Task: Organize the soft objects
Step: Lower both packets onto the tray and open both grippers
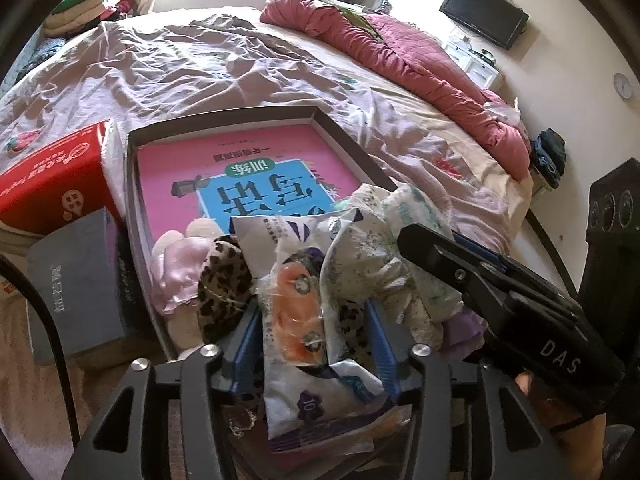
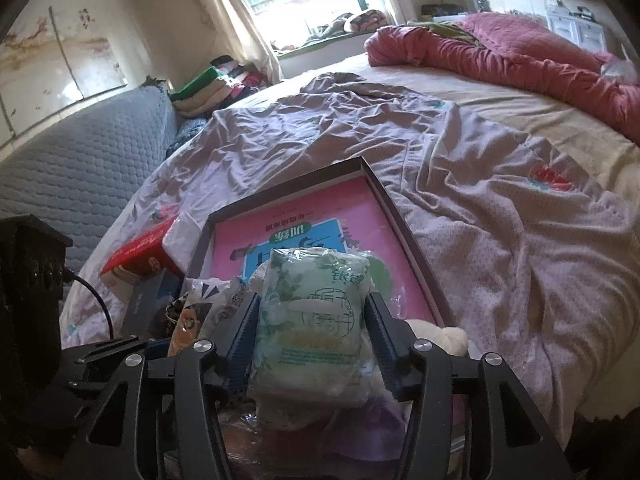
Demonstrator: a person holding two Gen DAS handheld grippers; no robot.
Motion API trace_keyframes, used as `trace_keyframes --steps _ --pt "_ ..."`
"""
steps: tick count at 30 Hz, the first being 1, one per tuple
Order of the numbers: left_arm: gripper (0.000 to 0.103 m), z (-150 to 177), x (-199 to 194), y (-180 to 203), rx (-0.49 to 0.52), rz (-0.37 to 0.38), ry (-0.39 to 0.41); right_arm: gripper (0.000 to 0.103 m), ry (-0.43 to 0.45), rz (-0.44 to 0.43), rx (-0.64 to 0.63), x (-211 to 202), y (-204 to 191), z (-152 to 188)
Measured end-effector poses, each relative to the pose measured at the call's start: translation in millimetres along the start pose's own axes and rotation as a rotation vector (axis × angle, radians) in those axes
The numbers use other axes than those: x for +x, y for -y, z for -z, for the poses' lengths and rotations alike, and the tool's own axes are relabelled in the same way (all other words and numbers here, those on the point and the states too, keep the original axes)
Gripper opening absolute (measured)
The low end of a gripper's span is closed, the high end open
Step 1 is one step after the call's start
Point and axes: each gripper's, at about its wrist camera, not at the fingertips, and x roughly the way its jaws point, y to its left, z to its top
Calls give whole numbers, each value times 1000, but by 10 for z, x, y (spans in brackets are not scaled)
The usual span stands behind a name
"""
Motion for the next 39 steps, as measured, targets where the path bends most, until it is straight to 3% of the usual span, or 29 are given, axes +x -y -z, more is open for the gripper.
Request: trace_keyframes --steps 2,12,15,18,35,39 --pt "57 5 2 -6 -12 22 -5 60 8 0 -2 -26 -9 -4" --pt "60 -14 -72 0 -26 41 6 63 49 19 9 -220 -5 -81" --pt "60 -10 -105 9 -28 34 10 64 78 21 17 -319 11 -110" --pt "60 -14 -148 30 -21 16 14 73 81 34 26 -367 28 -126" --pt "66 -66 -704 42 -10 -31 135 75 117 69 -19 -609 -151 -145" --pt "74 -54 -873 2 -14 -59 154 76 121 62 -41 -666 -218 -142"
